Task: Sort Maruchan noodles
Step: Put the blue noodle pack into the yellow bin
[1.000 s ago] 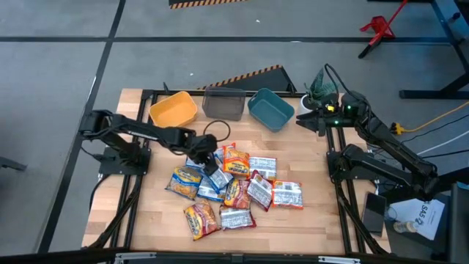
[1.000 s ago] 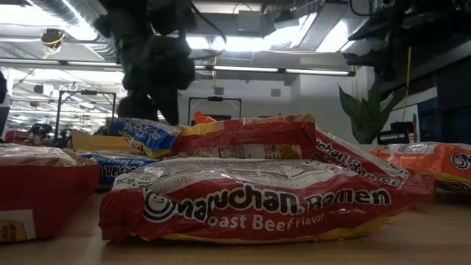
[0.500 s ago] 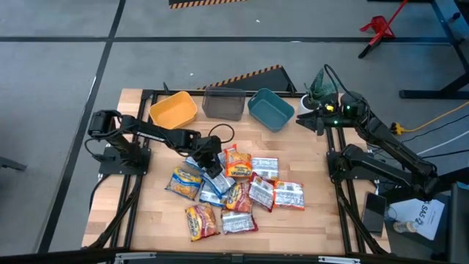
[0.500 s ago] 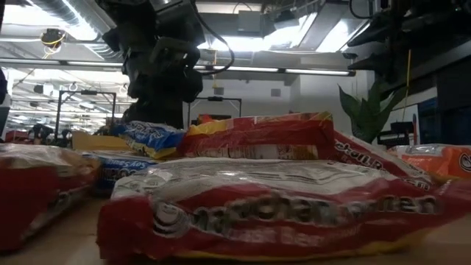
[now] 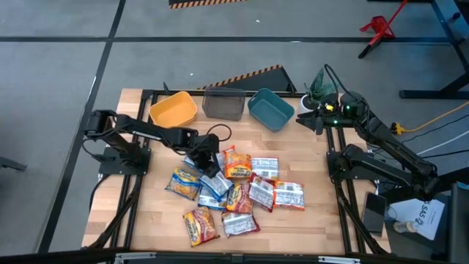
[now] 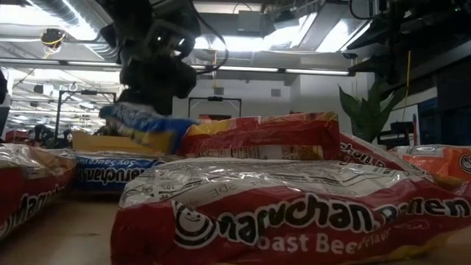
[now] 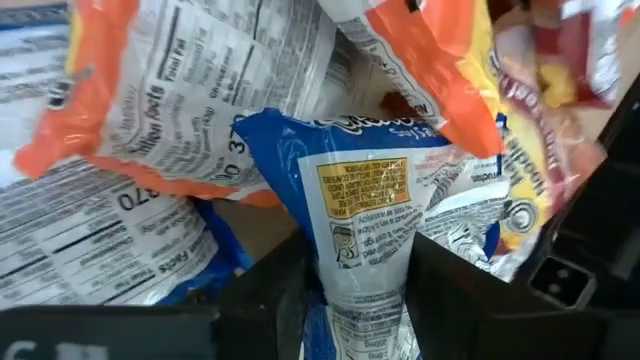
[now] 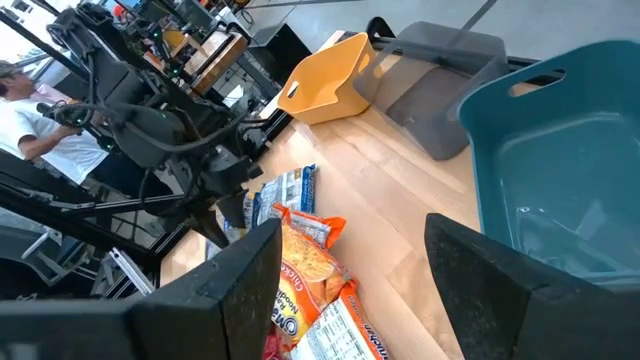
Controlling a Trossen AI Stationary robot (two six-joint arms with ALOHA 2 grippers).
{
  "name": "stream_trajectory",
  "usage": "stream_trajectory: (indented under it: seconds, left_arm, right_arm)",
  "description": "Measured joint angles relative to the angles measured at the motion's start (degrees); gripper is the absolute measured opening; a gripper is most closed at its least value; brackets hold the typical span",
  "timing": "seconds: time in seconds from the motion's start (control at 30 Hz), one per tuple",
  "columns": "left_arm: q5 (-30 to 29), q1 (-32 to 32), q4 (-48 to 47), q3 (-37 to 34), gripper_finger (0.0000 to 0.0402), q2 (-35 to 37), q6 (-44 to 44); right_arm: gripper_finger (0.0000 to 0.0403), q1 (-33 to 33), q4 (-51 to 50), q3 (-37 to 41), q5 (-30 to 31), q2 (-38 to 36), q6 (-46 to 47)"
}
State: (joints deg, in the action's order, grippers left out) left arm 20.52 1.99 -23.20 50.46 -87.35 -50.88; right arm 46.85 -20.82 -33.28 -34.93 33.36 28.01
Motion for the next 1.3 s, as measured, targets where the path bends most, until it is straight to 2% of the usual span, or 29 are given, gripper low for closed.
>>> stream_trajectory:
  seconds: [0.5, 0.77, 1.0, 1.13, 1.3]
  left_arm:
    - [-1.5, 7.3, -2.6, 0.1, 0.0130, 13.6, -3.0]
    - [-12.4, 15.0, -12.7, 0.1, 0.0130, 23.8, -2.7]
    - [-26.7, 24.4, -23.1, 0.1, 0.0130, 32.3, -3.0]
    - [-35.1, 30.6, -25.5, 0.1, 0.0130, 35.3, -3.0]
    - [-38.8, 38.2, -25.4, 0.1, 0.0130, 35.9, -0.1]
  right_arm:
    - [0.0234, 0.1, 0.0, 0.0, 1.1, 0.0, 0.0]
    - [0.0234, 0.0, 0.0, 0.0, 3.9, 0.0, -0.1]
    - [0.0234, 0.0, 0.1, 0.0, 4.5, 0.0, -0.1]
    - [0.0234, 0.0, 0.1, 0.0, 5.0, 0.0, -0.1]
    - [0.0234, 0.0, 0.1, 0.0, 5.7, 0.0, -0.1]
